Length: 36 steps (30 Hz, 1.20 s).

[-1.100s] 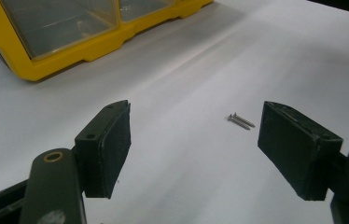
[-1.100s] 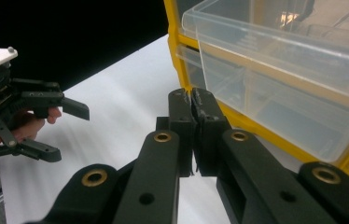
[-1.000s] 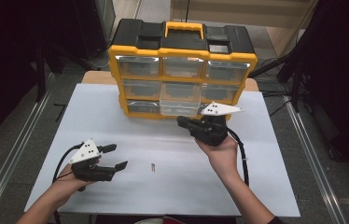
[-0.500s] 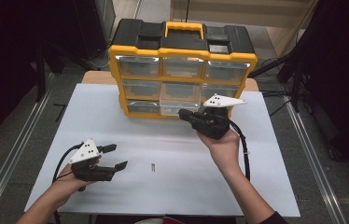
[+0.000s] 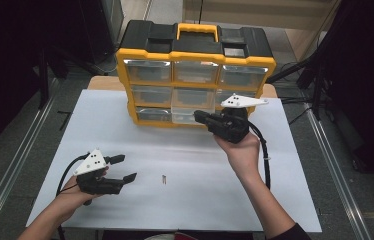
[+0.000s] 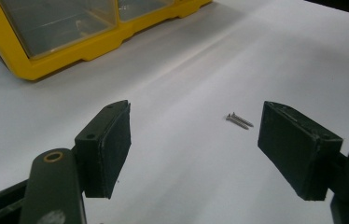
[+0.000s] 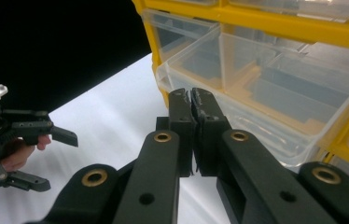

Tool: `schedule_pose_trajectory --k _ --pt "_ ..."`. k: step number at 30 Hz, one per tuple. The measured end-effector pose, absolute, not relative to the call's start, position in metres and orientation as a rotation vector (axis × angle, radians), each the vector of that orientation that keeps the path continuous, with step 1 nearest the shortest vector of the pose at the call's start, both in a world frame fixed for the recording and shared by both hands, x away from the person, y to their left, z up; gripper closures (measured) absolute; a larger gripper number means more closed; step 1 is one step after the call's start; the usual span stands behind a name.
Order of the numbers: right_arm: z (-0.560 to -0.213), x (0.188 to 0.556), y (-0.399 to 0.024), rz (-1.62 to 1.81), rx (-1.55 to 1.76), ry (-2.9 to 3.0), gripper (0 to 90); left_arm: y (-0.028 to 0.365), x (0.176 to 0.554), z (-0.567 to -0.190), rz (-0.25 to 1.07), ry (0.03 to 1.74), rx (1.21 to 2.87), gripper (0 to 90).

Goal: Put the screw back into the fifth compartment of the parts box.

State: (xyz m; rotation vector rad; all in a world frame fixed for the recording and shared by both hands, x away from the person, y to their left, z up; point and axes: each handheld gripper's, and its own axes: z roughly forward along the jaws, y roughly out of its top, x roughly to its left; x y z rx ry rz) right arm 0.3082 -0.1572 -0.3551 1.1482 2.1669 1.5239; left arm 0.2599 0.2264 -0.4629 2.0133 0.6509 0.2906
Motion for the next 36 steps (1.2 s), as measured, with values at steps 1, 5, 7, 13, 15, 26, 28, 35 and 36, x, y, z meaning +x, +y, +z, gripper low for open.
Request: schedule_pose_trajectory --k 1,5,7,13,15,26,28,35,36 --pt "-0.354 0.309 -0.158 1.526 1.145 2.162 88.6 0.226 0.26 -0.463 0.29 0.652 2.014 25.6" --pt "-0.35 0.313 -0.159 1.537 1.148 2.16 88.6 0.226 0.26 -0.463 0.29 0.653 2.013 25.7" --pt "-0.349 0.315 -0.159 1.541 1.156 2.153 88.6 0.226 0.26 -0.463 0.293 0.651 2.013 25.7" --pt "-0.343 0.32 -0.162 1.542 1.158 2.133 88.6 0.227 0.26 -0.463 0.292 0.656 2.011 25.7" --pt "-0.342 0.323 -0.164 1.546 1.161 2.123 88.6 0.227 0.26 -0.463 0.291 0.659 2.009 25.7" --pt "-0.341 0.336 -0.165 1.539 1.176 2.093 88.6 0.227 0.26 -0.463 0.29 0.659 2.008 25.7" --pt "-0.342 0.339 -0.165 1.537 1.181 2.086 88.6 0.227 0.26 -0.463 0.289 0.659 2.009 25.7" --pt "-0.341 0.347 -0.167 1.542 1.186 2.066 88.6 0.227 0.26 -0.463 0.29 0.657 2.012 25.7" --pt "-0.341 0.348 -0.167 1.542 1.192 2.065 88.6 0.227 0.26 -0.463 0.293 0.654 2.012 25.7"
